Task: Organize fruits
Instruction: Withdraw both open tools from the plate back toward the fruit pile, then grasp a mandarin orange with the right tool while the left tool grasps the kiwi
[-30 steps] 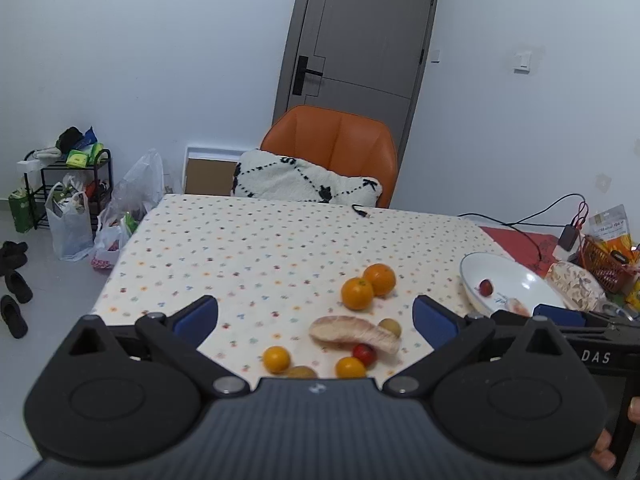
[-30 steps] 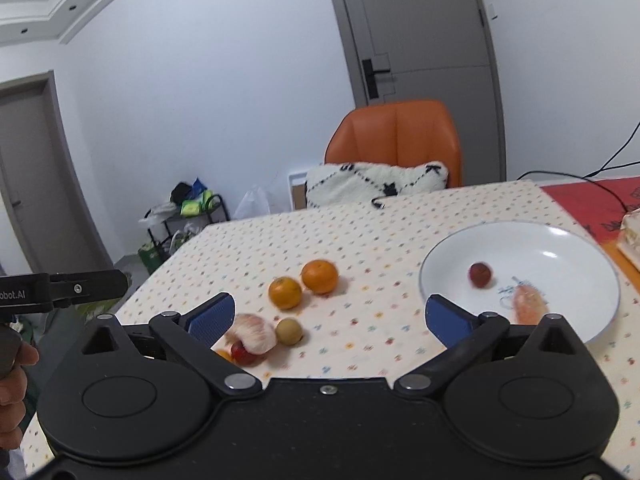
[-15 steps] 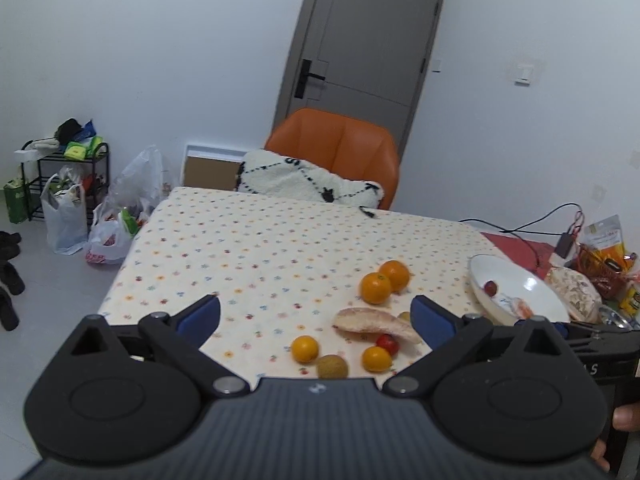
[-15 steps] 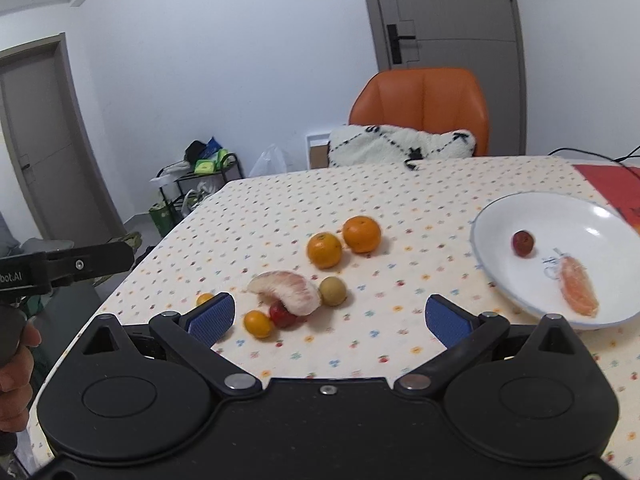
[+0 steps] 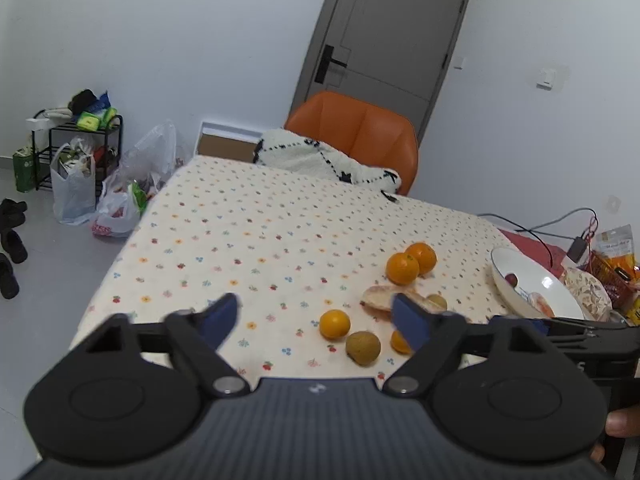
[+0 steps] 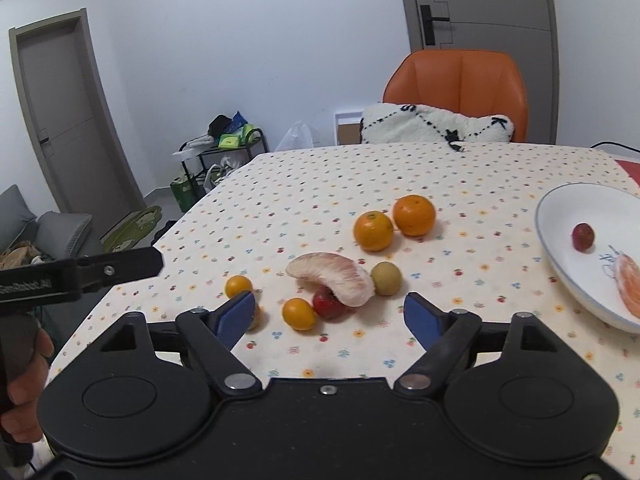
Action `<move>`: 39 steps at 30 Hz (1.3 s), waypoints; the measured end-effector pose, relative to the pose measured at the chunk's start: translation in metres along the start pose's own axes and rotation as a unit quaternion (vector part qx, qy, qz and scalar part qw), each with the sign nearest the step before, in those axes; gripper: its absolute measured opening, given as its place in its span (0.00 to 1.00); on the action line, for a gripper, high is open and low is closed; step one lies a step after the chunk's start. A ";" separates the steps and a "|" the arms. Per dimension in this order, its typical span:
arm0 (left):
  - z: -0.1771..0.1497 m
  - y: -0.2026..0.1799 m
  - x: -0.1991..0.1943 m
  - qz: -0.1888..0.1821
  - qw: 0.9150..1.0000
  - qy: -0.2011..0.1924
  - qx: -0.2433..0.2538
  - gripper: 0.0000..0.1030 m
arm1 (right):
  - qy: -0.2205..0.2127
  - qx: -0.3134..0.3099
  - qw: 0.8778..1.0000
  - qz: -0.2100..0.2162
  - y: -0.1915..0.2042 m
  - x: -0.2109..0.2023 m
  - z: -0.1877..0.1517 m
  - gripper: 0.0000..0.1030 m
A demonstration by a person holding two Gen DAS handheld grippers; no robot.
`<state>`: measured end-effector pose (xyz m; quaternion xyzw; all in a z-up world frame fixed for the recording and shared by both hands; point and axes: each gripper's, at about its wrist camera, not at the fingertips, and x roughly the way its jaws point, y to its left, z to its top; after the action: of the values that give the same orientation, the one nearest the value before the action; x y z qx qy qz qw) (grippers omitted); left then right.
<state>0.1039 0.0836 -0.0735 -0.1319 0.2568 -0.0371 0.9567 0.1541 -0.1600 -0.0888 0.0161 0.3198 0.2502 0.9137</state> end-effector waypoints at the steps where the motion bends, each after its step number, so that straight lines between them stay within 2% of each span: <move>1: -0.001 0.001 0.002 -0.002 1.000 0.004 -0.002 0.68 | 0.004 0.000 1.000 0.003 0.001 0.002 -0.001 0.73; 6: -0.010 0.004 0.010 -0.007 1.000 0.020 -0.005 0.61 | 0.025 -0.004 1.000 0.012 0.009 0.018 -0.006 0.58; 9: -0.012 0.005 0.015 -0.012 0.999 0.029 -0.007 0.53 | 0.034 -0.005 0.999 0.012 0.013 0.026 -0.008 0.48; 12: -0.014 0.003 0.020 -0.021 0.999 0.037 -0.002 0.45 | 0.042 -0.001 0.999 0.011 0.013 0.034 -0.008 0.43; 20: -0.016 -0.003 0.032 -0.032 0.998 0.052 0.000 0.40 | 0.044 0.004 0.999 0.016 0.015 0.045 -0.009 0.41; 21: -0.017 -0.003 0.033 -0.032 0.998 0.053 -0.001 0.40 | 0.046 0.011 0.999 0.019 0.014 0.046 -0.009 0.38; 23: -0.017 -0.002 0.036 -0.032 0.998 0.055 -0.004 0.39 | 0.042 0.013 0.999 0.015 0.012 0.047 -0.009 0.25; 24: -0.017 -0.003 0.037 -0.033 0.998 0.056 -0.004 0.39 | 0.041 0.015 0.999 0.015 0.011 0.047 -0.010 0.22; 31: -0.022 -0.013 0.050 -0.036 0.997 0.073 -0.002 0.39 | 0.041 0.027 0.998 0.031 0.003 0.037 -0.012 0.22; 36: -0.022 -0.024 0.058 -0.029 0.997 0.078 0.005 0.39 | 0.032 0.027 0.999 0.019 -0.001 0.027 -0.015 0.22; 39: -0.023 -0.030 0.061 -0.020 0.997 0.078 0.017 0.28 | 0.023 0.037 0.999 0.014 -0.008 0.016 -0.017 0.22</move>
<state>0.1445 0.0410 -0.1141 -0.1173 0.3278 -0.0705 0.9348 0.1586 -0.1620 -0.1129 0.0483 0.3496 0.2514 0.9012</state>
